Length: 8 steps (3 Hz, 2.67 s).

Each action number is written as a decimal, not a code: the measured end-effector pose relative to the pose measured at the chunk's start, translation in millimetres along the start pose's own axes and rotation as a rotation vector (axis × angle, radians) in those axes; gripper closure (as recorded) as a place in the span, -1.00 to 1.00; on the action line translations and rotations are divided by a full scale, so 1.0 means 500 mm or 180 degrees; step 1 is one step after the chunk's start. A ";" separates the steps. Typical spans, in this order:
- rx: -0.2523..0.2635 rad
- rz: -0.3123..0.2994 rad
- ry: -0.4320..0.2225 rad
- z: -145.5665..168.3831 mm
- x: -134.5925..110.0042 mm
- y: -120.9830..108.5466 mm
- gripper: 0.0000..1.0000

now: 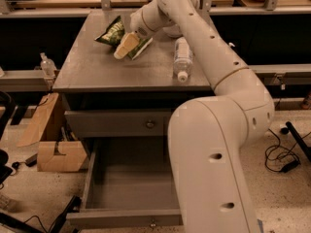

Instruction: Place green jalapeno chip bag into middle drawer

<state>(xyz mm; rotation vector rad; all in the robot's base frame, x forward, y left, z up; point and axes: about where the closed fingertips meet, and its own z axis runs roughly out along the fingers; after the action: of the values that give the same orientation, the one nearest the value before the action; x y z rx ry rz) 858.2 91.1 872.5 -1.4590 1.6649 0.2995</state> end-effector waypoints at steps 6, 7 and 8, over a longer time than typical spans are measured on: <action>-0.0213 -0.0026 0.0064 0.088 0.006 0.037 1.00; -0.0199 -0.0167 -0.0040 0.047 -0.032 0.041 1.00; -0.0070 -0.0476 -0.0178 -0.067 -0.105 0.061 1.00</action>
Offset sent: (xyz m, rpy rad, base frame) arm 0.0038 0.0196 -0.0197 -0.0206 0.0263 0.0275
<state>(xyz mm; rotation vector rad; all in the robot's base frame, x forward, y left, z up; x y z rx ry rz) 812.4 113.0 919.8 -1.5683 1.5031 0.2738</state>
